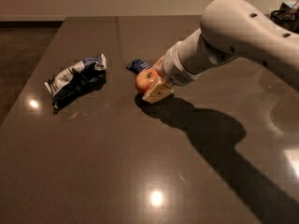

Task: Move apple near rxbar blueberry

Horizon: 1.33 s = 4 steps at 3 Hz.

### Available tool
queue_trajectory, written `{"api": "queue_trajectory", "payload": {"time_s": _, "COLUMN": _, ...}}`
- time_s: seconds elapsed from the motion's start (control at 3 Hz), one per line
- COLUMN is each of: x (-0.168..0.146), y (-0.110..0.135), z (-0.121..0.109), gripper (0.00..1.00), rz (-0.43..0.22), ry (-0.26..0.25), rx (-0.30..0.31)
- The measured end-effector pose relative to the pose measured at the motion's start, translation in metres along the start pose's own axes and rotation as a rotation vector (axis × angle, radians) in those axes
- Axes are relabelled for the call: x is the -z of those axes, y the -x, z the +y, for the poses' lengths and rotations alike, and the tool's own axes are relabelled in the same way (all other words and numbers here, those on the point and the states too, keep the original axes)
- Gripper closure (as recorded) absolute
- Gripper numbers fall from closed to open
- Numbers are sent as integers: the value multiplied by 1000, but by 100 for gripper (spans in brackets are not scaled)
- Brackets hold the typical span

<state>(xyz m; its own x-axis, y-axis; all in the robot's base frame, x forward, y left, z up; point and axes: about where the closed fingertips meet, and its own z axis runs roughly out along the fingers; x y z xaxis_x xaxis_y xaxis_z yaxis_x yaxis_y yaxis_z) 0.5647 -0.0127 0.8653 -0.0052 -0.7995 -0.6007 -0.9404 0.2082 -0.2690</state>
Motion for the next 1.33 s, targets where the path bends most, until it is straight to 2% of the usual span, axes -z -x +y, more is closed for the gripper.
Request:
{"api": "queue_trajectory", "payload": {"time_s": 0.67, "x": -6, "y": -2, "z": -4, "gripper": 15, "rz": 0, "ry": 2, "rx": -9}}
{"api": "queue_trajectory", "payload": {"time_s": 1.0, "x": -5, "y": 0, "z": -3, "gripper": 0, "rz": 0, "ry": 3, "rx": -6}}
{"api": "queue_trajectory", "payload": {"time_s": 1.33, "x": -5, "y": 0, "z": -3, "gripper": 0, "rz": 0, "ry": 3, "rx": -6}}
